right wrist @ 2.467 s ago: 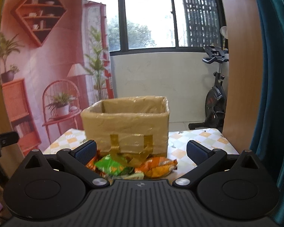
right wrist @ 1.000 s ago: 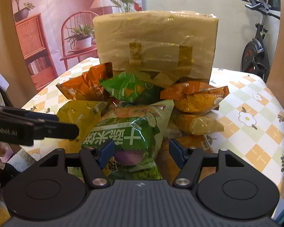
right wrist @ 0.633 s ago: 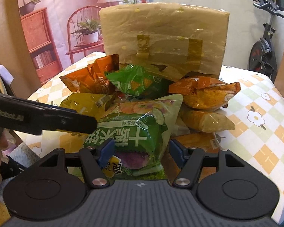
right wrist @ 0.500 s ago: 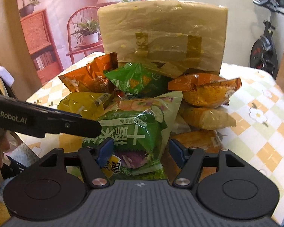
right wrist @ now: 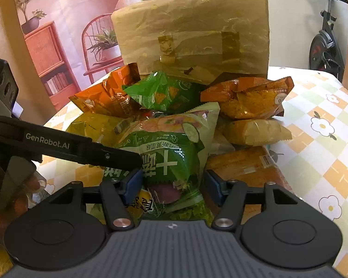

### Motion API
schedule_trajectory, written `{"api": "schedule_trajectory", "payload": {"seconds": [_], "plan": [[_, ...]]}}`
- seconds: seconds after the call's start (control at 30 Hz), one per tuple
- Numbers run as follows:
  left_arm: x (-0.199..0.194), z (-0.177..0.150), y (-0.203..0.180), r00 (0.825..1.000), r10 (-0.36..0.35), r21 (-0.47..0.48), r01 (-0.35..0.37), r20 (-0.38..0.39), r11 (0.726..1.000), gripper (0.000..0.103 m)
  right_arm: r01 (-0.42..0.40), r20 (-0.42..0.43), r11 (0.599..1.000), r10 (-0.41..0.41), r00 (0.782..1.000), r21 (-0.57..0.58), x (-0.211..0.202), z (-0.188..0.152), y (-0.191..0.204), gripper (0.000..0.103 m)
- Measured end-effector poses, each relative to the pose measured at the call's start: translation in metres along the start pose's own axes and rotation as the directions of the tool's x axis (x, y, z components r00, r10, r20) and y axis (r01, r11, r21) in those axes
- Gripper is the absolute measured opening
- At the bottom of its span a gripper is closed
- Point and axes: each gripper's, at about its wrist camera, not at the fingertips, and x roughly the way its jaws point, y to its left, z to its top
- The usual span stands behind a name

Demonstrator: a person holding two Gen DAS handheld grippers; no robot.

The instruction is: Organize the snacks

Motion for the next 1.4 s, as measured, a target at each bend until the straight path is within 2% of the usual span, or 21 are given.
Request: {"api": "schedule_trajectory", "payload": {"seconds": [0.17, 0.27, 0.43, 0.7, 1.0, 1.13, 1.4], "plan": [[0.005, -0.004, 0.009, 0.999, -0.038, -0.074, 0.039, 0.016, 0.996, 0.075, -0.009, 0.003, 1.000, 0.009, 1.000, 0.018, 0.001, -0.002, -0.004, 0.058], [0.004, -0.010, 0.016, 0.997, -0.077, -0.119, 0.080, 0.031, 0.990, 0.070, -0.021, 0.008, 0.999, 0.021, 1.000, 0.034, 0.001, -0.003, -0.008, 0.058], [0.003, -0.012, 0.012, 0.995, -0.079, -0.096, 0.084, 0.055, 0.992, 0.064, -0.036, 0.016, 0.998, 0.036, 0.999, 0.044, 0.001, -0.004, -0.009, 0.056], [-0.010, -0.018, 0.011, 0.992, -0.078, -0.071, 0.085, 0.096, 0.994, 0.062, -0.050, 0.035, 0.997, 0.048, 0.998, 0.054, -0.002, -0.006, -0.007, 0.053], [-0.042, -0.015, 0.000, 0.980, -0.098, -0.004, 0.100, 0.170, 0.995, 0.060, -0.071, 0.083, 0.997, 0.069, 0.994, 0.027, -0.022, 0.006, 0.004, 0.053], [-0.053, -0.013, -0.010, 0.981, -0.076, 0.040, 0.070, 0.176, 0.997, 0.060, -0.080, 0.084, 0.997, 0.079, 0.993, 0.017, -0.029, 0.012, 0.011, 0.053], [-0.052, -0.020, -0.005, 0.988, -0.056, 0.009, 0.056, 0.141, 0.998, 0.060, -0.093, 0.053, 0.995, 0.091, 0.994, 0.035, -0.029, 0.010, 0.015, 0.053]]}}
